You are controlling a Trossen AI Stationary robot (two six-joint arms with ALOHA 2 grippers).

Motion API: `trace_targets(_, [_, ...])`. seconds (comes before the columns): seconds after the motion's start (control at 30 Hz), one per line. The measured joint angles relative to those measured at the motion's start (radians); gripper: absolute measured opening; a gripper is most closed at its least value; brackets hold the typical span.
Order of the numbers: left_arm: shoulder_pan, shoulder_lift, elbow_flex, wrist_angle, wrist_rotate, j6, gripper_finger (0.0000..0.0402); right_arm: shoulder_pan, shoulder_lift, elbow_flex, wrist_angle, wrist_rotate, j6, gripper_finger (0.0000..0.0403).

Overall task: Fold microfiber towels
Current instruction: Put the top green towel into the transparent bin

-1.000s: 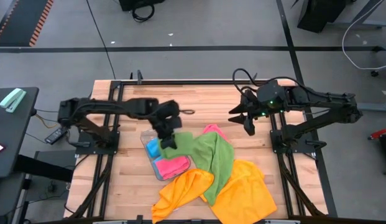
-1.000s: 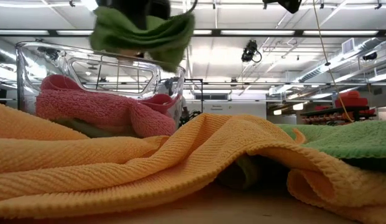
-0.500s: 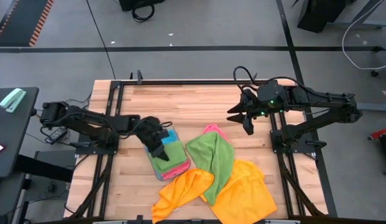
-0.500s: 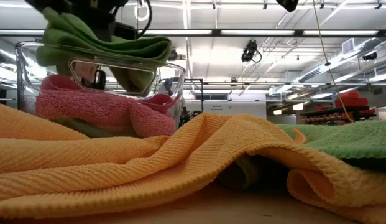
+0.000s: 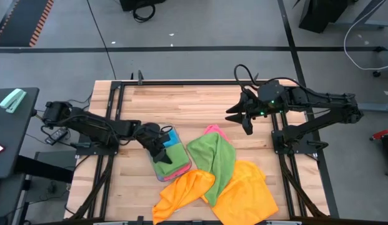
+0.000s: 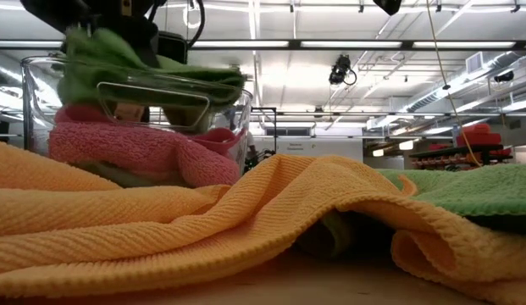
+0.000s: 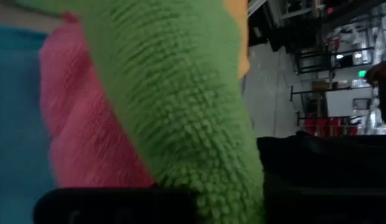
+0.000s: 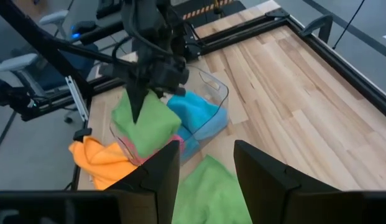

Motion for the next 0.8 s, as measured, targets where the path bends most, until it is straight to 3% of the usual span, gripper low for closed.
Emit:
trace_targets(0.57, [-0.022,0.137,0.002,0.066,0.021,-0.029,0.0034,0.000,0.000,0.000,0.007,0.000,-0.009,0.0161])
trace_targets(0.8, [-0.035,0.177,0.011,0.066,0.006,-0.044,0.0111,0.000,0.000,0.000,0.011,0.000,-0.019,0.0161])
